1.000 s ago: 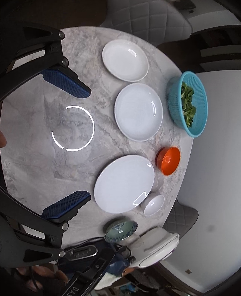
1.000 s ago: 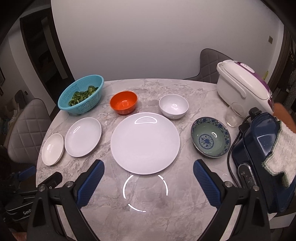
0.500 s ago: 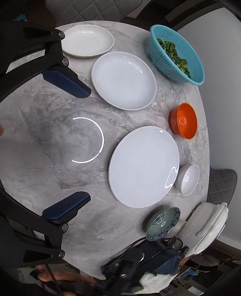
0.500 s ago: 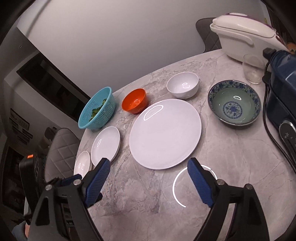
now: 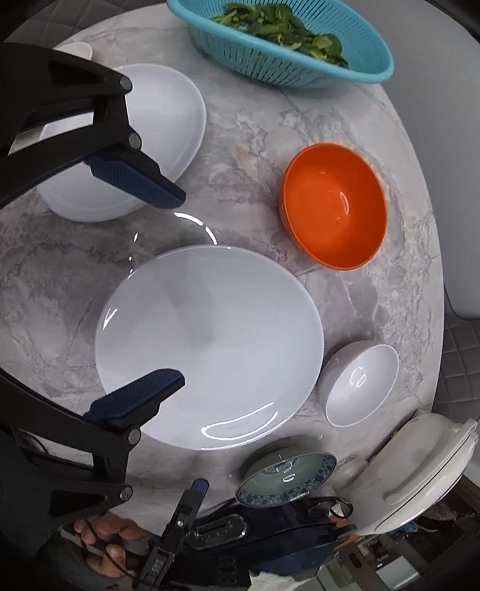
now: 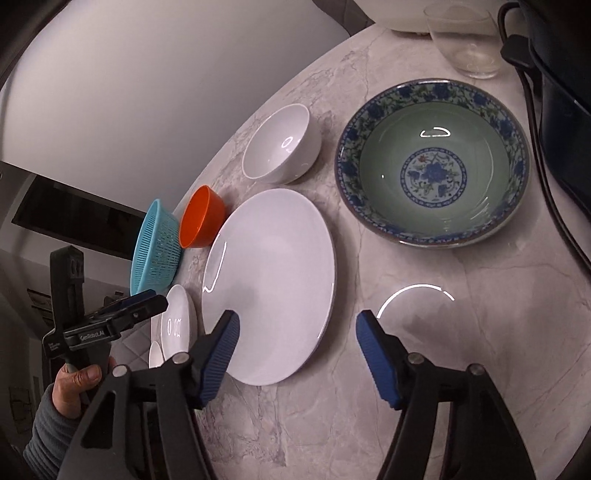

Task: Organize plates and bowls
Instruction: 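Move both grippers toward the rim of the large white plate, then close the left gripper on the large plate rim while the right gripper grips it too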

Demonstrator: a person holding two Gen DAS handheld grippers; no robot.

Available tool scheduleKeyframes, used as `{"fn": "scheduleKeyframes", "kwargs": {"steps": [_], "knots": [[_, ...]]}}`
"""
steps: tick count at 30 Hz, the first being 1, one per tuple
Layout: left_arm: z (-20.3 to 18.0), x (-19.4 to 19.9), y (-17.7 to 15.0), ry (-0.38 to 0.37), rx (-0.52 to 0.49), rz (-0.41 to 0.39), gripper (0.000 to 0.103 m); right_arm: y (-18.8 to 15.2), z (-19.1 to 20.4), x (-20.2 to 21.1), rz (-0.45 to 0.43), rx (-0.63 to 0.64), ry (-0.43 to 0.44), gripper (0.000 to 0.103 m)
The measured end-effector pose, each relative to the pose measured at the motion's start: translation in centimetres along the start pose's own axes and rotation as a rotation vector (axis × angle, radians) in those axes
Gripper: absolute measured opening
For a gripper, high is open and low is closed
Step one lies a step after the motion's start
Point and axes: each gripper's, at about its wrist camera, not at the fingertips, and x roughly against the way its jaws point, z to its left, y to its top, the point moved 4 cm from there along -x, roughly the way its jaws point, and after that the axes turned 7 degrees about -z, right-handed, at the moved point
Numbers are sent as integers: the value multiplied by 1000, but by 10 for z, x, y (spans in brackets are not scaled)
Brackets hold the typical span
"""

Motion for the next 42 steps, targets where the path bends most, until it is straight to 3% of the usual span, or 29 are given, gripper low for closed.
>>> {"fn": "scheduleKeyframes", "kwargs": {"steps": [1, 5, 14, 22, 28, 29, 36, 42], "knots": [[2, -4, 0, -21, 9, 7, 75, -1, -3, -1, 0, -5, 5, 64], [6, -22, 3, -70, -5, 47, 68, 2, -15, -10, -7, 3, -36, 61], [4, -53, 12, -135, 1, 97, 48, 5, -32, -23, -5, -32, -35, 55], [12, -60, 12, -137, 14, 103, 47, 5, -40, -28, 15, -62, 5, 50], [19, -69, 12, -179, 22, 151, 43, 1, -37, -38, 64, -76, 41, 46], [20, -70, 13, -177, 24, 150, 40, 1, -37, -39, 69, -80, 45, 45], [34, -60, 23, -168, 51, 106, 40, 3, -34, -41, 75, -87, 66, 43], [43, -57, 25, -179, 42, 128, 40, 0, -33, -44, 91, -83, 77, 43]]}}
